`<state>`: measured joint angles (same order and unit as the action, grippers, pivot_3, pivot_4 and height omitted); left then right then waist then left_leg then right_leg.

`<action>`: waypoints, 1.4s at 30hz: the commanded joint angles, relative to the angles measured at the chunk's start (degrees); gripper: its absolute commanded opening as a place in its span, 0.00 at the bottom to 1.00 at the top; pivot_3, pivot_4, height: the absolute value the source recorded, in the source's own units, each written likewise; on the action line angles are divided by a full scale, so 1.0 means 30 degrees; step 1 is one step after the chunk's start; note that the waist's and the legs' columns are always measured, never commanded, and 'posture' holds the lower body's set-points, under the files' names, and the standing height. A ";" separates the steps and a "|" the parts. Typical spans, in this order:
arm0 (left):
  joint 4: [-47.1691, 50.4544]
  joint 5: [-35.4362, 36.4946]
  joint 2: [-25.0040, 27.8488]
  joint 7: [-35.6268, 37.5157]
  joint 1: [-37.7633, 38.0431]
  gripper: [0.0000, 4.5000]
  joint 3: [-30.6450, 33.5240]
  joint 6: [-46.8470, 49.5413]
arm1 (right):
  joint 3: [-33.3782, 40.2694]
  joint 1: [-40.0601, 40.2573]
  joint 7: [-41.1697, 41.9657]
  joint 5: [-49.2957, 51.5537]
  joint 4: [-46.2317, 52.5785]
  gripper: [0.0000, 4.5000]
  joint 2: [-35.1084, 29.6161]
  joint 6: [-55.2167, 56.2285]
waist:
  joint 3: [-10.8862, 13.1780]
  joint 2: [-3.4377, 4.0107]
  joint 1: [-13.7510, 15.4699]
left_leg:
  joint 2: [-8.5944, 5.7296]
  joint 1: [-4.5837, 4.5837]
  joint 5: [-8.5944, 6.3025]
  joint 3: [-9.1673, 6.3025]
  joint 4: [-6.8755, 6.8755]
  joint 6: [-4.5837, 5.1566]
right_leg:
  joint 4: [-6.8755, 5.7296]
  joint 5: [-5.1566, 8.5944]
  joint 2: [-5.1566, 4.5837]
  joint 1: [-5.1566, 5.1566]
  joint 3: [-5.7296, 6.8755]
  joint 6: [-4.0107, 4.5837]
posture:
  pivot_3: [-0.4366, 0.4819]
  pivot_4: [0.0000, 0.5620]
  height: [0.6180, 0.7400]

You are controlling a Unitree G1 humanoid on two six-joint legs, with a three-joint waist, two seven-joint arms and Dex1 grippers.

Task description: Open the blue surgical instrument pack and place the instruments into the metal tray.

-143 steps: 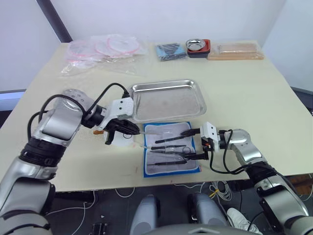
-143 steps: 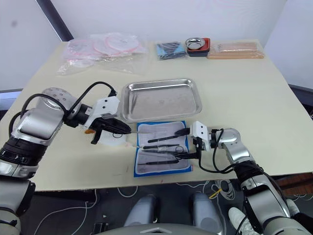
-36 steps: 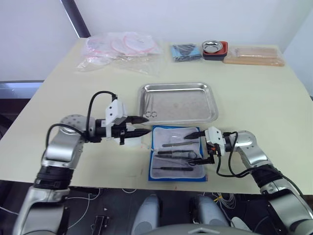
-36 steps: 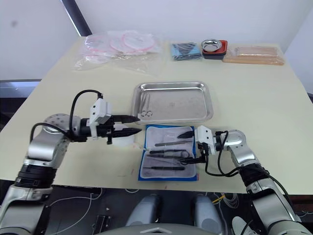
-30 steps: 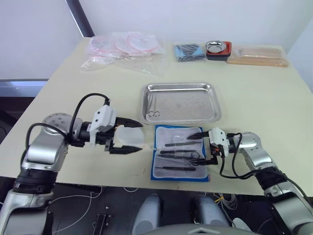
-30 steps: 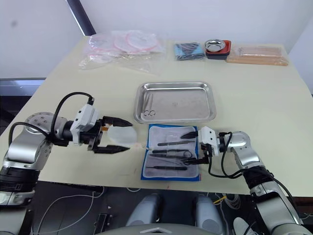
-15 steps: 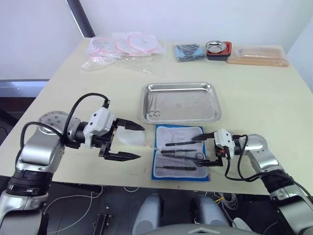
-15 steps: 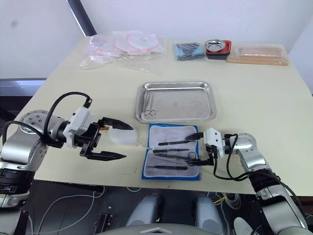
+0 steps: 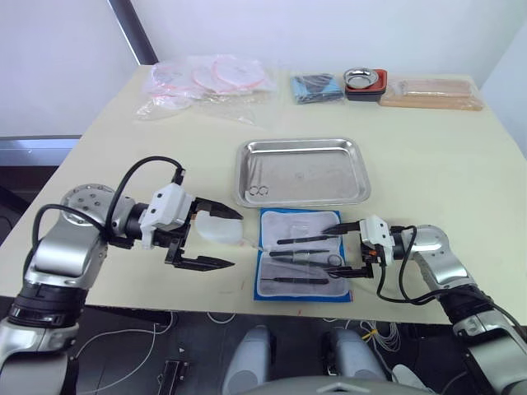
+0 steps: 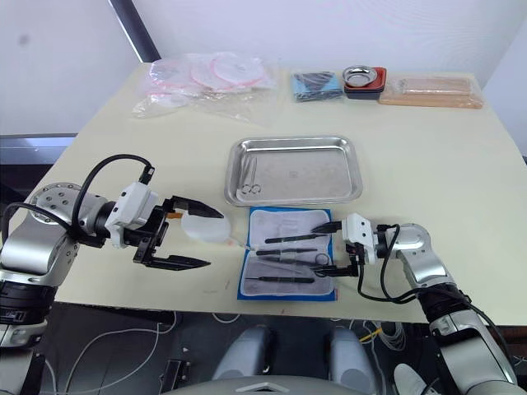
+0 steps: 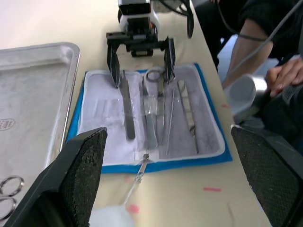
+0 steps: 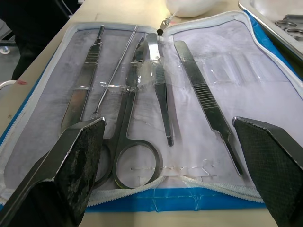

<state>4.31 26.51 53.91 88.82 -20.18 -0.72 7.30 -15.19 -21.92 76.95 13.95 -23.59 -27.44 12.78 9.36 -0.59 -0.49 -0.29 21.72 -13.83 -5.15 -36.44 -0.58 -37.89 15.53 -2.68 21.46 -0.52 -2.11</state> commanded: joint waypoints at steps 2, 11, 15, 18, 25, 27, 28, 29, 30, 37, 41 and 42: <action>-0.0743 -0.1368 -0.0879 -0.0261 -0.1101 0.98 -0.1040 -0.1011 | -0.0855 0.0855 0.0051 -0.1616 -0.1498 1.00 -0.0461 -0.0489 | -0.0004 -0.0012 -0.0032 | -0.0001 0.0000 0.0000 0.0035 -0.0008 0.0001 | -0.0007 -0.0005 0.0002 0.0010 -0.0035 -0.0002 | 0.48 0.27 1.00; -0.2660 -0.2954 -0.2962 -0.0589 -0.2573 0.50 -0.2783 -0.2058 | -0.1149 0.0494 -0.0273 -0.1784 -0.1408 1.00 0.0016 -0.0701 | 0.0005 -0.0047 -0.0138 | 0.0015 -0.0001 0.0000 0.0079 -0.0021 0.0002 | -0.0034 -0.0014 0.0021 0.0035 -0.0090 -0.0011 | 0.48 0.27 1.00; -0.3567 -0.3628 -0.3517 -0.0745 -0.3035 0.50 -0.3257 -0.2570 | -0.1215 0.0301 -0.0406 -0.1802 -0.1404 1.00 0.0208 -0.0865 | 0.0006 -0.0044 -0.0180 | 0.0048 -0.0006 0.0000 0.0080 -0.0021 0.0002 | -0.0046 -0.0015 0.0062 0.0045 -0.0098 -0.0007 | 0.48 0.27 1.00; -0.4206 -0.4303 -0.4042 -0.1091 -0.3258 0.50 -0.3644 -0.2937 | -0.1248 0.0349 -0.0459 -0.1819 -0.1237 1.00 0.0248 -0.0972 | 0.0006 -0.0044 -0.0178 | 0.0102 -0.0016 -0.0001 0.0096 -0.0023 0.0002 | -0.0045 -0.0017 0.0120 0.0044 -0.0117 -0.0004 | 0.48 0.27 1.00; -0.5871 -0.5774 -0.5364 -0.2393 -0.3088 0.50 -0.4387 -0.3954 | -0.1243 0.0310 -0.0603 -0.1874 -0.1318 1.00 0.0395 -0.1007 | 0.0006 -0.0045 -0.0172 | 0.0173 -0.0023 -0.0001 0.0105 -0.0025 0.0002 | -0.0053 -0.0029 0.0207 0.0052 -0.0135 0.0018 | 0.48 0.27 1.00; -0.6450 -0.6035 -0.5643 -0.2699 -0.3079 0.50 -0.4437 -0.4236 | -0.1227 0.0347 -0.0616 -0.1873 -0.1325 1.00 0.0390 -0.1006 | 0.0006 -0.0045 -0.0175 | 0.0181 -0.0022 -0.0001 0.0106 -0.0026 0.0002 | -0.0054 -0.0032 0.0216 0.0055 -0.0138 0.0024 | 0.48 0.27 1.00; -0.6604 -0.6091 -0.5705 -0.2728 -0.3086 0.50 -0.4437 -0.4340 | -0.1224 0.0360 -0.0615 -0.1866 -0.1294 1.00 0.0384 -0.1027 | 0.0006 -0.0045 -0.0170 | 0.0184 -0.0024 -0.0001 0.0108 -0.0025 0.0002 | -0.0054 -0.0035 0.0218 0.0056 -0.0140 0.0028 | 0.48 0.27 1.00; -0.6780 -0.6131 -0.5780 -0.2753 -0.3104 0.50 -0.4421 -0.4473 | -0.1221 0.0375 -0.0633 -0.1860 -0.1254 1.00 0.0385 -0.1054 | 0.0006 -0.0046 -0.0170 | 0.0185 -0.0024 -0.0001 0.0107 -0.0026 0.0002 | -0.0057 -0.0036 0.0220 0.0057 -0.0140 0.0029 | 0.48 0.27 1.00; -0.7297 -0.6442 -0.5960 -0.2983 -0.3166 0.50 -0.4518 -0.4892 | -0.1220 0.0416 -0.0640 -0.1860 -0.1235 1.00 0.0370 -0.1043 | 0.0006 -0.0045 -0.0170 | 0.0189 -0.0024 -0.0001 0.0106 -0.0026 0.0002 | -0.0057 -0.0037 0.0223 0.0057 -0.0139 0.0031 | 0.48 0.27 1.00; -0.9552 -0.7253 -0.6901 -0.3655 -0.3219 0.50 -0.4790 -0.6242 | -0.1303 0.0511 -0.0803 -0.1882 -0.1119 1.00 0.0526 -0.1129 | -0.0013 -0.0039 -0.0163 | 0.0190 -0.0038 -0.0001 0.0108 -0.0030 0.0002 | -0.0060 -0.0041 0.0224 0.0048 -0.0141 0.0035 | 0.48 0.27 1.00; -0.9878 -0.7288 -0.7089 -0.3627 -0.3278 0.43 -0.4810 -0.6378 | -0.1412 0.0510 -0.0879 -0.1918 -0.1023 1.00 0.0663 -0.1208 | -0.0021 -0.0036 -0.0167 | 0.0201 -0.0053 -0.0001 0.0106 -0.0030 0.0002 | -0.0063 -0.0046 0.0240 0.0041 -0.0139 0.0045 | 0.48 0.27 1.00; -0.9945 -0.7303 -0.7123 -0.3626 -0.3303 0.37 -0.4813 -0.6419 | -0.1431 0.0479 -0.0903 -0.1932 -0.1035 1.00 0.0709 -0.1228 | -0.0024 -0.0036 -0.0168 | 0.0205 -0.0055 -0.0001 0.0105 -0.0030 0.0002 | -0.0063 -0.0047 0.0245 0.0040 -0.0139 0.0047 | 0.48 0.27 1.00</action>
<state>-24.38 5.64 32.70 77.99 -30.13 -14.21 -11.72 -15.97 -22.82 74.67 12.98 -23.78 -25.24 11.10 9.29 -0.70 -1.00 0.34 21.55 -13.83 -4.84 -36.53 -0.57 -38.08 15.39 -1.93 21.58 -0.93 -1.96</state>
